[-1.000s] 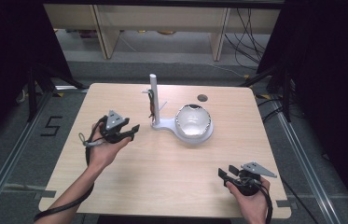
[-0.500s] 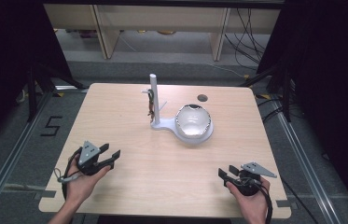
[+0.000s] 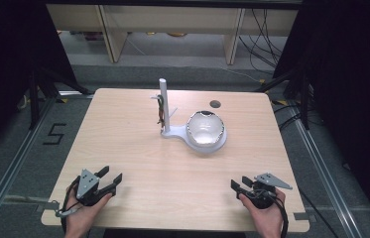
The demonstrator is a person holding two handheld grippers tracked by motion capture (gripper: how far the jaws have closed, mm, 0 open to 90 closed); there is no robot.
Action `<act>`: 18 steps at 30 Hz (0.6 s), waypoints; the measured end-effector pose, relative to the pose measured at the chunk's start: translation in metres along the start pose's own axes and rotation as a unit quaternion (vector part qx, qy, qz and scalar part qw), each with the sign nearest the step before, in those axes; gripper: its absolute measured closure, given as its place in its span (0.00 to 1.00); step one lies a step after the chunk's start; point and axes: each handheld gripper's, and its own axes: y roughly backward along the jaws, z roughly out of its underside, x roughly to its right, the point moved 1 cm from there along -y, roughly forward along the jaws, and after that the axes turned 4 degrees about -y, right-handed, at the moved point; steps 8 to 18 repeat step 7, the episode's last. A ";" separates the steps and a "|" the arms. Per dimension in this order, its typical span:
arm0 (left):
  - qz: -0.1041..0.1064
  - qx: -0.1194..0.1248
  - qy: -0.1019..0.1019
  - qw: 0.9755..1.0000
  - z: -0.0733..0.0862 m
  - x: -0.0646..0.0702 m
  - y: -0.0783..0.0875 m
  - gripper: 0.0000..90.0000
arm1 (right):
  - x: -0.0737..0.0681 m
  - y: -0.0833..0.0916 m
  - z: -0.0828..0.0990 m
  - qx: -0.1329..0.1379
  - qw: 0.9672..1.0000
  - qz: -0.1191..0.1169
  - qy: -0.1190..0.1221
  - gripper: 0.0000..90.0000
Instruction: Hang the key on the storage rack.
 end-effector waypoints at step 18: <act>-0.003 -0.003 -0.003 1.000 0.000 0.001 -0.001 0.45 | -0.006 0.001 0.002 -0.013 1.000 0.004 -0.028 0.54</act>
